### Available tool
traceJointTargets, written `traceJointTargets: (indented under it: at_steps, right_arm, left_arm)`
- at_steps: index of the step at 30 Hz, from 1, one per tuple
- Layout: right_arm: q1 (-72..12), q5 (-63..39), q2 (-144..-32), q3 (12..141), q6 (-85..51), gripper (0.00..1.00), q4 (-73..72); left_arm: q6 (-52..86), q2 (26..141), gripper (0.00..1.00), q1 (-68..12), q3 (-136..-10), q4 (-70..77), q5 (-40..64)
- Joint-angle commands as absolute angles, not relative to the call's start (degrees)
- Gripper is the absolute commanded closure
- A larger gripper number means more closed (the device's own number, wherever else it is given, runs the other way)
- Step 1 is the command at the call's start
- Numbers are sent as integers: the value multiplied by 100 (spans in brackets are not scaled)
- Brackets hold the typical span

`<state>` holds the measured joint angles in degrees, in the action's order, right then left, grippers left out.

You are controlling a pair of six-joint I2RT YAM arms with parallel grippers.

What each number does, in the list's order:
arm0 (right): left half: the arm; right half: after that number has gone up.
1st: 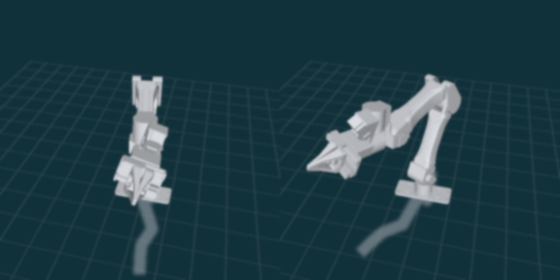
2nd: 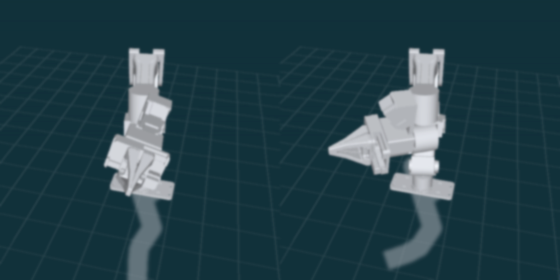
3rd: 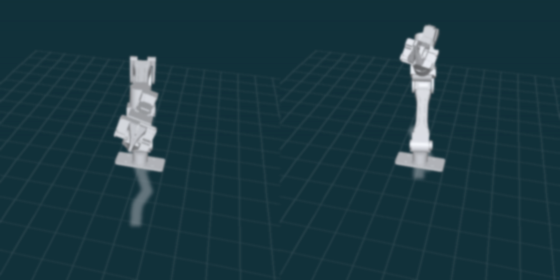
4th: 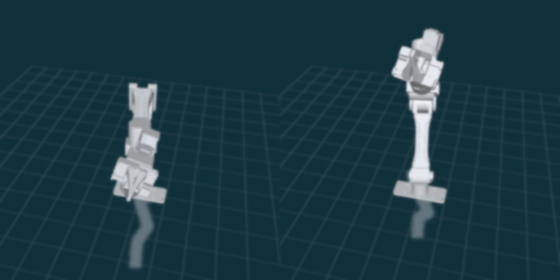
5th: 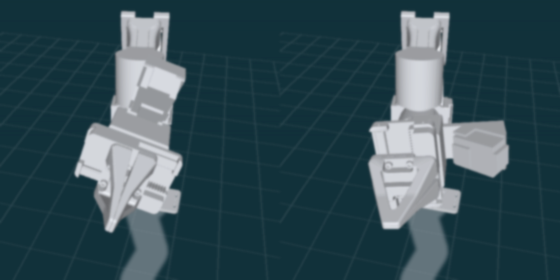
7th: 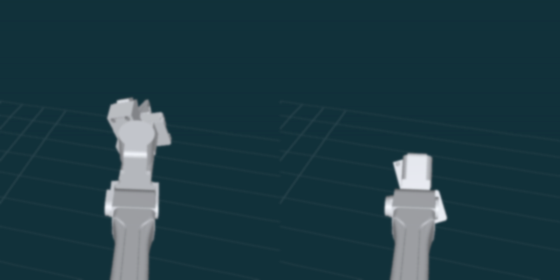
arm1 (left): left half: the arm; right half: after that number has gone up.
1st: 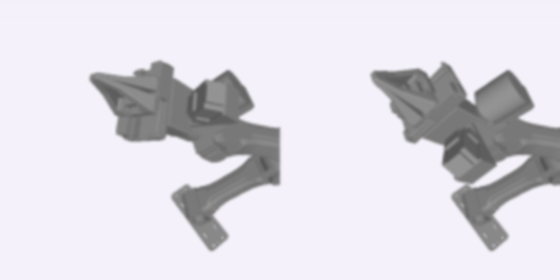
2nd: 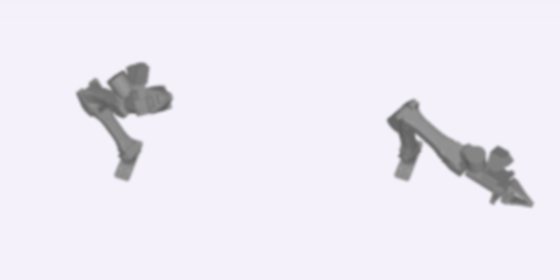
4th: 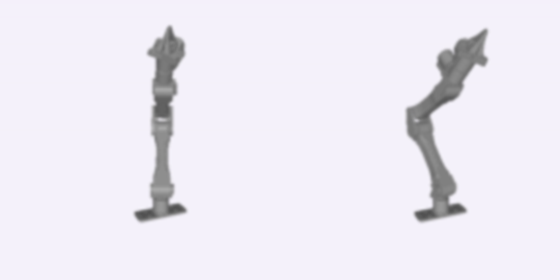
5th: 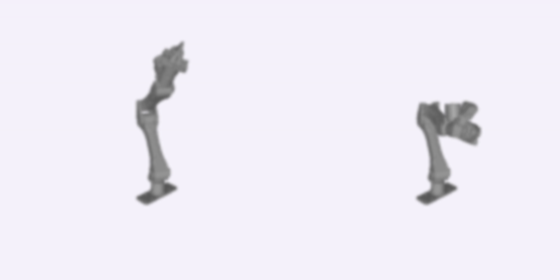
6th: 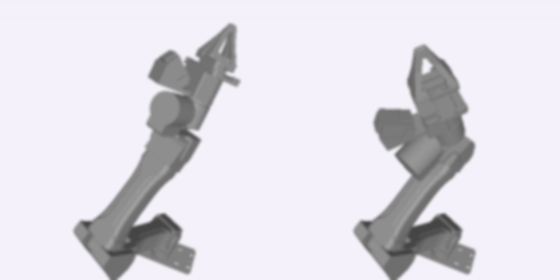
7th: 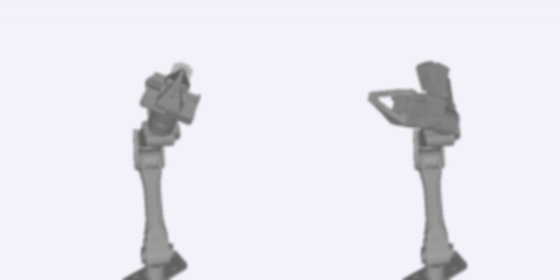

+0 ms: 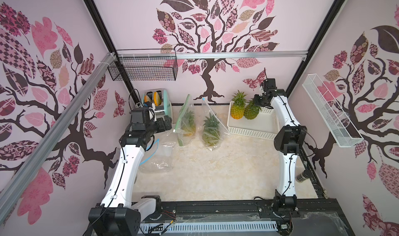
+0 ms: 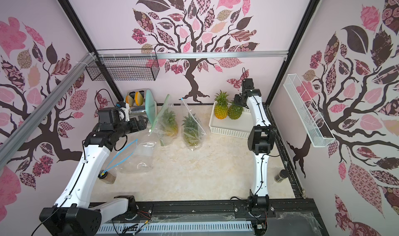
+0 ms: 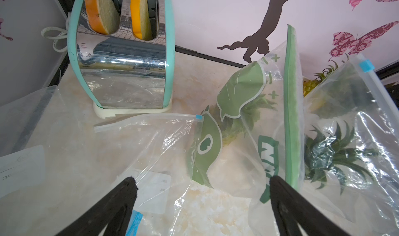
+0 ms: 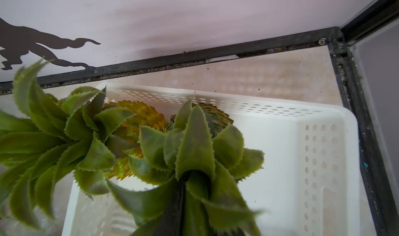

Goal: Open the zip-top bag and take out the pineapple
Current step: Place the pineapple in the basket.

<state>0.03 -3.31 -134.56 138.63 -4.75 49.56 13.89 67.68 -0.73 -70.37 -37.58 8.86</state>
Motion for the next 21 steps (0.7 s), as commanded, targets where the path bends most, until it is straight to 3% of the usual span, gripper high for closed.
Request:
traceJointTargets:
  at_steps: [1, 5, 11, 16, 21]
  right_arm:
    - [9, -563, -13616, 14291, -331, 100, 4557]
    - [4, -632, -13676, 14324, -264, 97, 4518]
    - [4, -690, -13600, 14211, -237, 67, 4332]
    - [4, -791, -13419, 13965, -273, 52, 4087]
    - [8, -828, -13251, 13751, -328, 47, 3869]
  left_arm:
    - [1351, 6845, 2, -77, -6986, -3560, 862]
    - [1379, 6947, 2, -78, -6993, -3511, 917]
    - [1397, 6955, 2, -87, -6964, -3498, 949]
    - [1398, 6925, 2, -83, -6948, -3491, 944]
    - [1406, 6888, 2, -87, -6923, -3492, 949]
